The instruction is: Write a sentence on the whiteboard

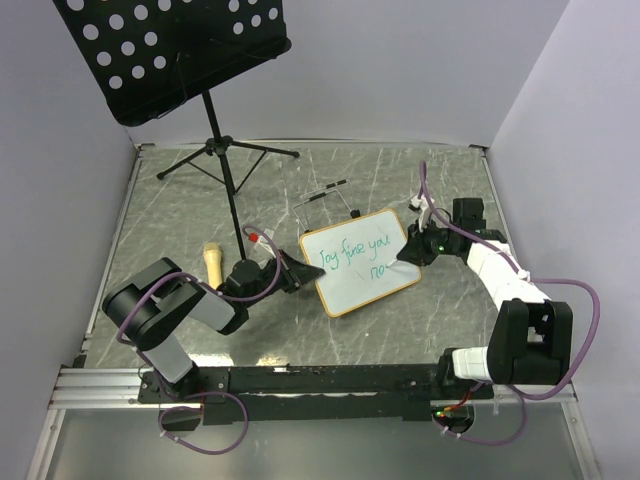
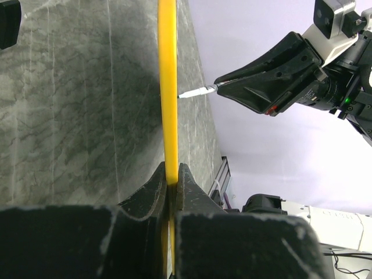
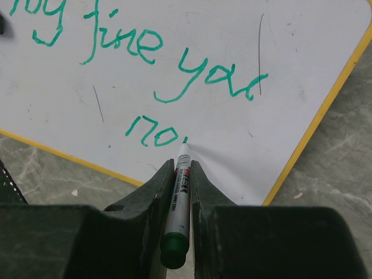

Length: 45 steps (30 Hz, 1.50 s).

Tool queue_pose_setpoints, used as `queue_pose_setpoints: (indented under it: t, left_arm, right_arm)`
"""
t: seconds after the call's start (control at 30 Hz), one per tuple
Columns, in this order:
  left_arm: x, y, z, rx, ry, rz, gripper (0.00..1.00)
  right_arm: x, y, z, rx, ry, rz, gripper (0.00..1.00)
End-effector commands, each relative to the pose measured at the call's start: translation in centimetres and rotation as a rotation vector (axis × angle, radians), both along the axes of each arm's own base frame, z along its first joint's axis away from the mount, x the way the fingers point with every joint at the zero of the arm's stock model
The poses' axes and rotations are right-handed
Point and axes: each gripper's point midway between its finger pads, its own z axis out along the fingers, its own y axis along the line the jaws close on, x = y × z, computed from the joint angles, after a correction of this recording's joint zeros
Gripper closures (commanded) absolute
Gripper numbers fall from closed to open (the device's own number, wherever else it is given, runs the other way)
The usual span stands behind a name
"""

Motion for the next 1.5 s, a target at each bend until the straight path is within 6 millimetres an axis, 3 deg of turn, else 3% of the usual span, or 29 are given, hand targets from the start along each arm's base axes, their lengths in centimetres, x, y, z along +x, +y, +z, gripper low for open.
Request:
queue_pose_setpoints:
  t: [0.0,0.27,0.93,1.47]
  left_arm:
    - [-0.1,-0.1,8.9,-0.222,-0.288,-0.005,0.99]
    - [-0.1,-0.2,8.8,-0.227,-0.287,-0.010,0.99]
    - [-0.3,-0.4,8.9,-0.231,-0.290,-0.027,0.99]
    - [-0.2,-0.3,8.9,-0.227,-0.294,-0.020,0.99]
  right_arm:
    - [-0.4,-0.3,0.3,-0.001,0.003,0.021,1.00]
    - [-0.5,-0.5,0.0,0.007,0.022,0.022,1.00]
    - [2.1,-1.5,0.5,-0.037,-0.078,-0.106,1.00]
    - [0.3,-1.3,-0.1,-0.035,0.001,-0.022,1.00]
